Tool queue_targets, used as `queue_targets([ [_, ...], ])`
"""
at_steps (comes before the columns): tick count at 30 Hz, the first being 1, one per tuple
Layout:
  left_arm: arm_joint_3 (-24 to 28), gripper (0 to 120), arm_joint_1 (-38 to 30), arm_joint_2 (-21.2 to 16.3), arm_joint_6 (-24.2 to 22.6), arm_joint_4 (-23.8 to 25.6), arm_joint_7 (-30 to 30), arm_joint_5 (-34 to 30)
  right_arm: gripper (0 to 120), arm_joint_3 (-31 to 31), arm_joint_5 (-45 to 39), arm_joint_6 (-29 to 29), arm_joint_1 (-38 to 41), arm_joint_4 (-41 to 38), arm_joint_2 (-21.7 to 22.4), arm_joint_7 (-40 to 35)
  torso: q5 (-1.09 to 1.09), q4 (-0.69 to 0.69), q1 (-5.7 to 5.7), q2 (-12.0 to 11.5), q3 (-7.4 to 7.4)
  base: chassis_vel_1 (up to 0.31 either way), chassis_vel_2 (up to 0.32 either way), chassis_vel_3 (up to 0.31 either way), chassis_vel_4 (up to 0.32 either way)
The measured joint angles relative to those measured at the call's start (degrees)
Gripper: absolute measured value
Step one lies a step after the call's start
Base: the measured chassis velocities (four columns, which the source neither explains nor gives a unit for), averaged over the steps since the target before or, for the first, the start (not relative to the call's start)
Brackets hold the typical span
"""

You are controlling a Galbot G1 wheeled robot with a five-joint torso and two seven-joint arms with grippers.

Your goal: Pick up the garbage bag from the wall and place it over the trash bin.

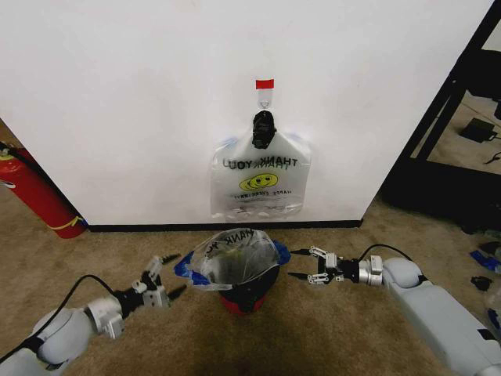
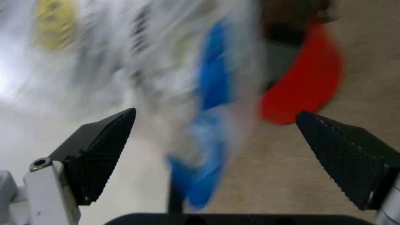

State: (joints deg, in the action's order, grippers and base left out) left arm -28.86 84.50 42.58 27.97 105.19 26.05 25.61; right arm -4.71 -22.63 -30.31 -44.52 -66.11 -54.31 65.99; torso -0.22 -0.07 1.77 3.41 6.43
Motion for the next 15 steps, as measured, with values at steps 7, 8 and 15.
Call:
queue_targets([
  [7,2.49,100,-1.27,1.84,-1.45,1.4,0.78,2.36,44,0.7,2.52,-0.32,1.97,2.91,-2.21,0.17,0.0,-0.02,0.0,0.0,0.0,0.0,0.0,0.0,0.0],
  [8,2.84,100,-1.45,2.14,-1.86,1.42,0.64,2.68,41,0.71,2.78,-0.41,2.18,3.32,-2.44,0.23,0.01,-0.02,0.0,0.0,0.0,0.0,0.0,0.0,0.0],
  [15,4.45,98,-2.69,3.98,-4.28,-1.01,-1.67,4.31,27,0.81,3.67,-0.89,2.98,5.1,-3.56,0.25,0.01,-0.02,0.0,0.0,0.0,0.0,0.0,0.0,0.0],
])
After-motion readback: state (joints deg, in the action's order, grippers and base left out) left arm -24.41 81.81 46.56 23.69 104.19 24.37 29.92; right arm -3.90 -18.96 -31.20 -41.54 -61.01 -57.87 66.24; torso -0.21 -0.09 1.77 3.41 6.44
